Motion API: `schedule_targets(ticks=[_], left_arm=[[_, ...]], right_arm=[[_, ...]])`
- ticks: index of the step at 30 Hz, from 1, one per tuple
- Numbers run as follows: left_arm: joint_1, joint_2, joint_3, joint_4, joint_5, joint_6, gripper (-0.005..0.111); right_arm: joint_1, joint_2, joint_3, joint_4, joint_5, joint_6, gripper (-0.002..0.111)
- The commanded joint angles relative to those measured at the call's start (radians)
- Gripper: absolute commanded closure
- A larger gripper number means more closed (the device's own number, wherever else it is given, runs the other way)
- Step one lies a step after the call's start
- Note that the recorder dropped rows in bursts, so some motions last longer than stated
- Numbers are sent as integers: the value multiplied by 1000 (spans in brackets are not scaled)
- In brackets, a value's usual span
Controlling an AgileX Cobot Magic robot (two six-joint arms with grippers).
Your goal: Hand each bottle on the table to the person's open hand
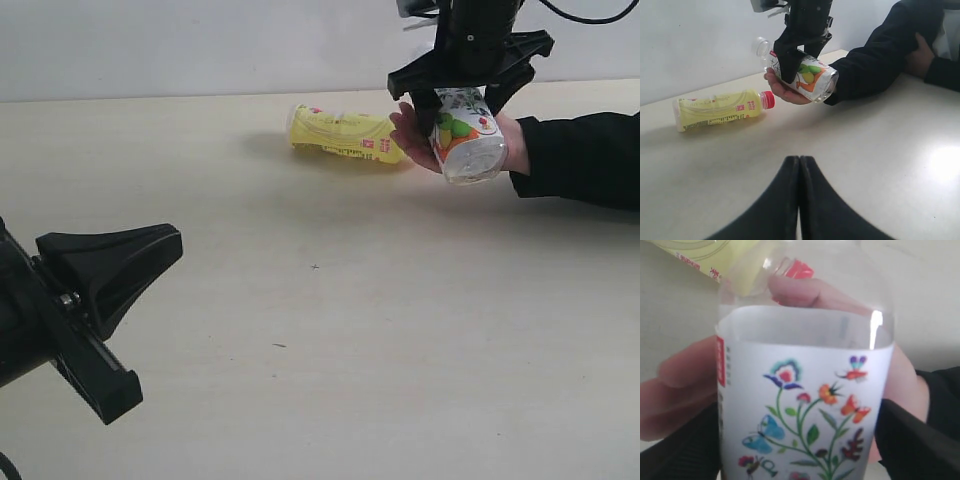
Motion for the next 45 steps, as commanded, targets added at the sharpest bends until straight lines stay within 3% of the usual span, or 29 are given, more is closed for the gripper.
schedule_targets(ticks=[1,18,25,29,32,33,39,45], left_arm=[[-1,-5,3,-3,-2,4,106],[-1,-5,3,-3,-2,4,106],[-1,-5,3,-3,-2,4,106],[-1,-5,3,-3,-2,4,106],[-1,-5,3,-3,-2,4,106],[-1,-5,3,-3,-2,4,106],[-1,-5,3,-3,-2,4,106],[-1,-5,3,-3,-2,4,106]], right_arm=[[-5,-30,-7,-21,-1,2,32],[-5,-243,-23,-11,-1,-34,32],[-5,-333,-23,157,-1,-123,34],[-5,-388,-6,294,-1,-166,51],[-5,-439,45,323,-1,-182,97],[-5,-450,62,325,-1,-192,106],[-5,-533,265,358,-1,-304,108],[-5,-553,309,538,-1,-444,108]])
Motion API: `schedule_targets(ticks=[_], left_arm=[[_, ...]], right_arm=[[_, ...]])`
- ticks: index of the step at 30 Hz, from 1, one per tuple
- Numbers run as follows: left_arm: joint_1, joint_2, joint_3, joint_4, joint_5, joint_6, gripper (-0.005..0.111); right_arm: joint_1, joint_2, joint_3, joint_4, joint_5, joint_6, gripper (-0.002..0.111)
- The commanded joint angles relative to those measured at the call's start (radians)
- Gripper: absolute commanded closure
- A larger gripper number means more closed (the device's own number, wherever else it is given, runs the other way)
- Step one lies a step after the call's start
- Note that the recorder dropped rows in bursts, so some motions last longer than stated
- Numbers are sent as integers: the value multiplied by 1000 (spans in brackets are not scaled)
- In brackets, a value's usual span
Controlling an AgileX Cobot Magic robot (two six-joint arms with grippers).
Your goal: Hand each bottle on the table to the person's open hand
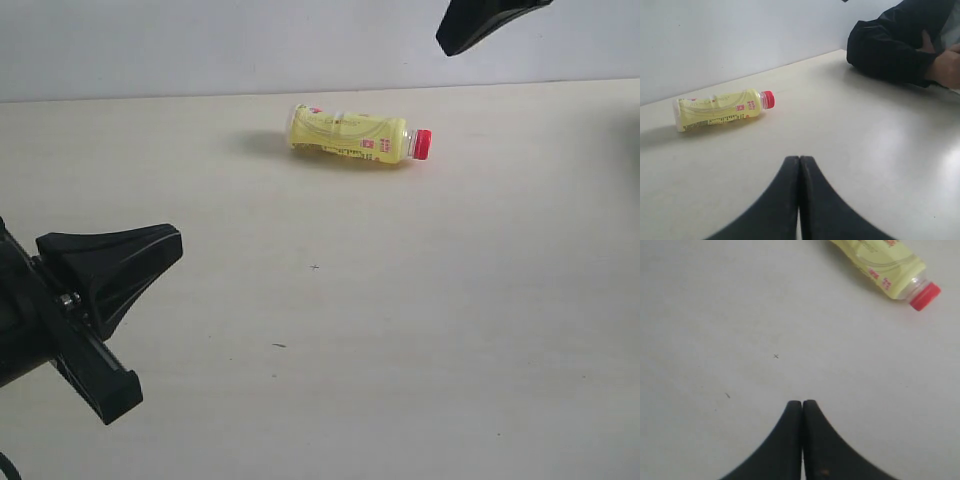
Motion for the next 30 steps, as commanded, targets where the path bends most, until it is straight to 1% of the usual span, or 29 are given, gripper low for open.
schedule_targets(ticks=[1,12,20,24,27,30], left_arm=[[-1,-5,3,-3,-2,4,106],[-1,-5,3,-3,-2,4,106],[-1,-5,3,-3,-2,4,106],[-1,-5,3,-3,-2,4,106],[-1,-5,3,-3,-2,4,106],[-1,-5,3,-3,-2,4,106]], right_arm=[[-5,-14,5,96,-8,-77,108],[-5,-14,5,108,-8,-128,108],[-5,-14,5,108,-8,-257,108],[-5,-14,5,111,-135,-258,108],[-5,-4,5,101,-215,-309,108],[-5,19,3,99,-232,-369,108]])
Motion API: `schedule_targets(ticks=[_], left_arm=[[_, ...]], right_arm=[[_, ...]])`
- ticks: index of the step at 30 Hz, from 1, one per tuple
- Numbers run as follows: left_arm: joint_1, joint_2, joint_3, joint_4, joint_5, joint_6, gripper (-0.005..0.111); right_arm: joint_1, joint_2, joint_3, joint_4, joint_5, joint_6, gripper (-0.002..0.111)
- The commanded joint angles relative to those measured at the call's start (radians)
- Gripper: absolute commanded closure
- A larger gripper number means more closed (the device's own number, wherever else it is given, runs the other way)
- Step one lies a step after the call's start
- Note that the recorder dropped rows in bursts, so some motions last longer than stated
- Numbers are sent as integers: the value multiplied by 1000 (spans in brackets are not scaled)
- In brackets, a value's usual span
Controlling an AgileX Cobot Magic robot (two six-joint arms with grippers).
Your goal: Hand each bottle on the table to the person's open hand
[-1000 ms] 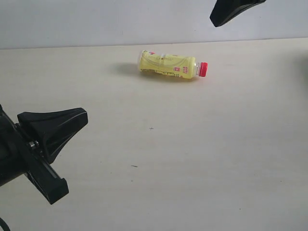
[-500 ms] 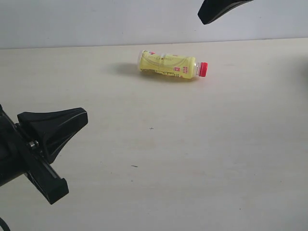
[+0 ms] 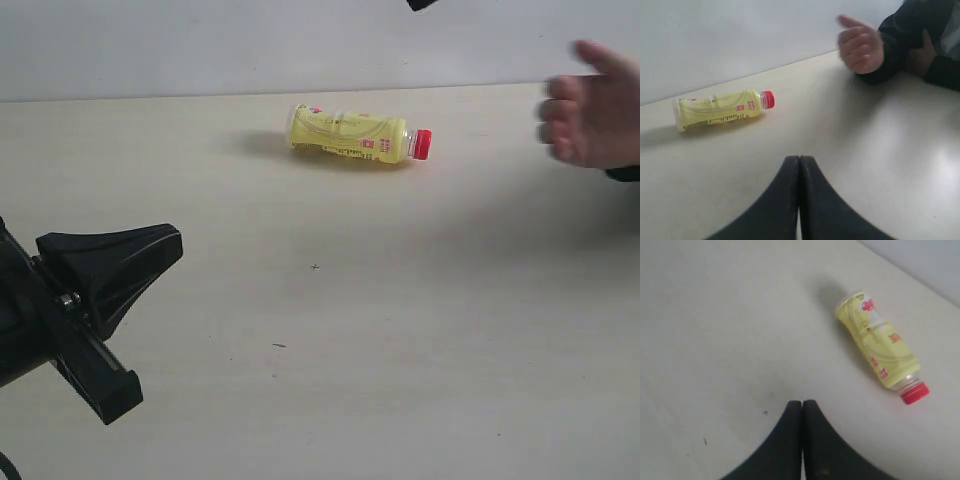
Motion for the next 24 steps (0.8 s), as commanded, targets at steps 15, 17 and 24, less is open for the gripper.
schedule_targets(ticks=[15,17,24], left_arm=[[-1,-5,3,-3,-2,4,106],[-1,-5,3,-3,-2,4,106],[-1,-5,3,-3,-2,4,106]], right_arm=[[-5,208,-83,-231,-157,-155,108],[-5,242,-130,-229,-153,-202,108],[-3,389,-317,-218,-132,-304,87]])
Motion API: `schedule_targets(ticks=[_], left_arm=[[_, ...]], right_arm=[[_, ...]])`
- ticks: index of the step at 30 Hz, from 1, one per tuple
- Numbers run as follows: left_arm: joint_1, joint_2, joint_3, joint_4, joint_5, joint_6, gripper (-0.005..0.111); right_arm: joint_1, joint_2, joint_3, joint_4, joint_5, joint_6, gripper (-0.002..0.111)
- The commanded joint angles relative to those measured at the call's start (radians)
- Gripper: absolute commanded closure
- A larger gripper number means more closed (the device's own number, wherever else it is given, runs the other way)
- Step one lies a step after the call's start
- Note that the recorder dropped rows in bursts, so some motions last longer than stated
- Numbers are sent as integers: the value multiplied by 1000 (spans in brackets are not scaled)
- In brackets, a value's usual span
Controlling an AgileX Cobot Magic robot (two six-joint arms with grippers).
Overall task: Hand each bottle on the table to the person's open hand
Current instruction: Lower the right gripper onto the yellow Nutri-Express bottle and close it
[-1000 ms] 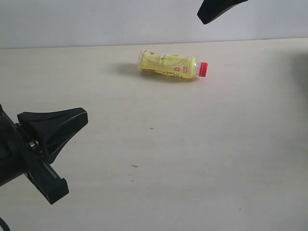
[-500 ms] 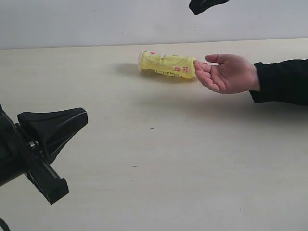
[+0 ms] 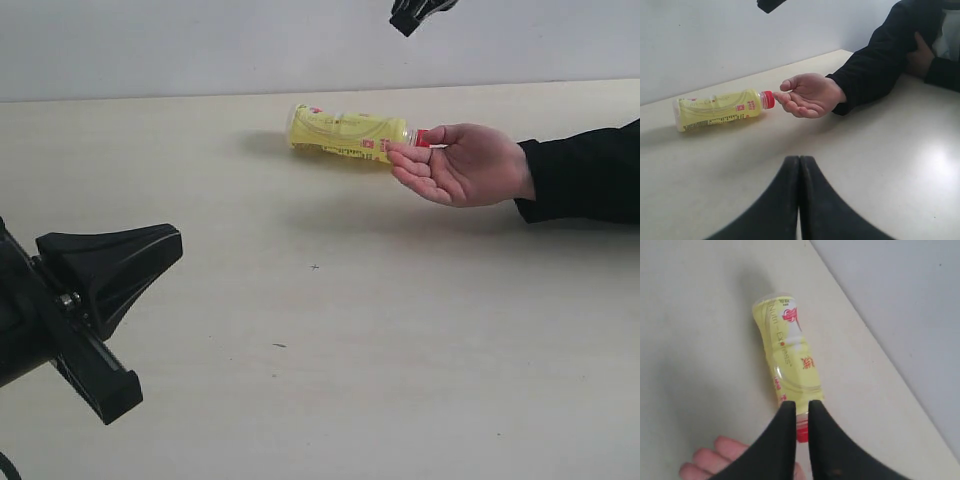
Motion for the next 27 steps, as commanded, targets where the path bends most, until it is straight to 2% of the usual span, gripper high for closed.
schedule_targets(ticks=[1,5,10,20,27], left_arm=[[-1,-5,3,-3,-2,4,106],[-1,-5,3,-3,-2,4,106],[-1,-5,3,-3,-2,4,106],[-1,-5,3,-3,-2,4,106],[-1,-5,3,-3,0,4,106]], right_arm=[[-3,97,-112,2,-2,-57,83],[-3,181,-189,2,-16,-100,65],[1,290,-238,2,-42,-160,32],[25,426,-239,-34,-200,-213,30],[30,469,-239,-39,-219,-213,30]])
